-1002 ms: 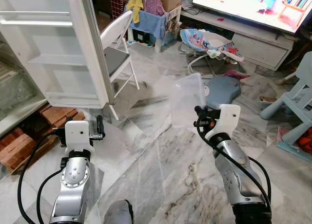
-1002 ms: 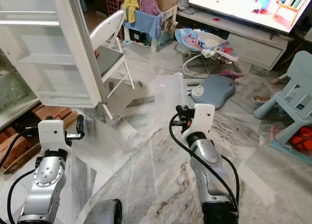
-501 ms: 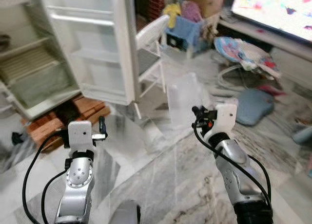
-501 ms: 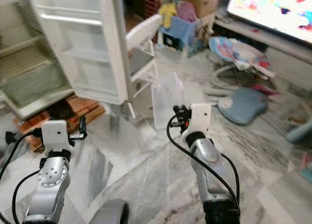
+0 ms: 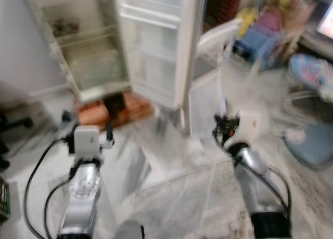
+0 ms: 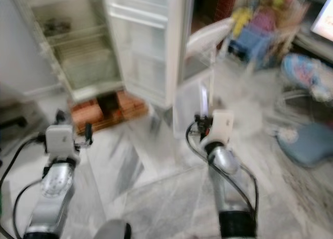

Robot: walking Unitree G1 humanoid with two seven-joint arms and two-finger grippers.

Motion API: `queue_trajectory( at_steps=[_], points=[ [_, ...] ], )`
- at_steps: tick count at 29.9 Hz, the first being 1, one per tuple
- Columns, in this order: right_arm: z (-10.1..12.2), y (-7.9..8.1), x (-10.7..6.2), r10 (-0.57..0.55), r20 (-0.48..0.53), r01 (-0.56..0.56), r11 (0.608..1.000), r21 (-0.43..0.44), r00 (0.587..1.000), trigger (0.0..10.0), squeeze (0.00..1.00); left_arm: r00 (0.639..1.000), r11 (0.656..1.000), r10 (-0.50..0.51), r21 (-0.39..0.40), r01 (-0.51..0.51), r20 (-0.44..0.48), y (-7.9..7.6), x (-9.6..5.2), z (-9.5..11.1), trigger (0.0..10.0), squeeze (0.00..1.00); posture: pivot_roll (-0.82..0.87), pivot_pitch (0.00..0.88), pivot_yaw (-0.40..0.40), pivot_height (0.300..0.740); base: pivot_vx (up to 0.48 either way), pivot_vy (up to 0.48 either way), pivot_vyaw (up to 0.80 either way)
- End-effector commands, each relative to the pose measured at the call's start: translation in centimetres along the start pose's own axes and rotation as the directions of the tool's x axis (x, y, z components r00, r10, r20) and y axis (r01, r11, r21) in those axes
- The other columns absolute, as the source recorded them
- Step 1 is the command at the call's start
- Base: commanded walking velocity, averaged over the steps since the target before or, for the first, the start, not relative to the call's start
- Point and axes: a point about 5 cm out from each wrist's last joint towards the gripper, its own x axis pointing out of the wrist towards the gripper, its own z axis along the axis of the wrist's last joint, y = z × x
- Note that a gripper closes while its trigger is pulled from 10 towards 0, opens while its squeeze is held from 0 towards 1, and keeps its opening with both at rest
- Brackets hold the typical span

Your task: Restocking fridge

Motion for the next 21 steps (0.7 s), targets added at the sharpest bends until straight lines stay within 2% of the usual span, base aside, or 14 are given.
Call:
queue_trajectory(
  at_steps=[1, 6, 8, 11, 15, 21],
  points=[
    [0.2, -1.1, 0.0, -0.036, 0.000, 0.036, 0.999, -0.006, 0.999, 10.0, 0.00, 1.000, 1.000, -0.007, -0.010, 0.007, -0.006, -0.5, -0.1, -0.1, 10.0, 0.00, 0.10, 0.006, -0.014, 0.740, 0.000, 0.000, 0.00],
    [0.3, -1.2, 0.2, -0.041, 0.002, 0.041, 0.999, 0.002, 0.999, 10.0, 0.00, 1.000, 1.000, -0.007, -0.024, 0.007, -0.026, -0.4, 0.2, -0.2, 10.0, 0.00, 0.11, 0.010, -0.010, 0.740, 0.000, 0.000, 0.00],
    [0.4, -1.2, 0.6, -0.044, -0.001, 0.044, 0.999, 0.015, 0.999, 10.0, 0.00, 0.999, 0.999, -0.038, 0.002, 0.038, 0.019, -0.5, 0.3, 0.3, 10.0, 0.00, 0.11, 0.014, -0.003, 0.740, 0.000, 0.426, 0.00],
    [0.5, -0.9, 0.8, -0.036, 0.005, 0.036, 0.999, 0.025, 0.999, 10.0, 0.00, 0.999, 0.999, -0.035, 0.005, 0.034, 0.022, -0.4, 0.4, 0.4, 10.0, 0.00, 0.11, 0.032, 0.001, 0.740, 0.000, 0.474, 0.00],
    [0.5, -0.3, 1.3, -0.010, -0.002, 0.010, 1.000, 0.017, 1.000, 10.0, 0.00, 0.998, 0.998, -0.054, -0.011, 0.054, 0.043, -0.6, 0.7, 0.9, 10.0, 0.00, 0.12, 0.052, -0.004, 0.740, 0.000, 0.457, 0.00],
    [0.4, -0.2, 1.2, -0.006, -0.011, 0.006, 1.000, 0.015, 1.000, 10.0, 0.00, 0.996, 0.997, -0.066, -0.040, 0.069, 0.066, -0.9, 0.8, 1.5, 10.0, 0.00, 0.12, 0.068, -0.004, 0.740, 0.090, 0.419, 0.00]
  ],
)
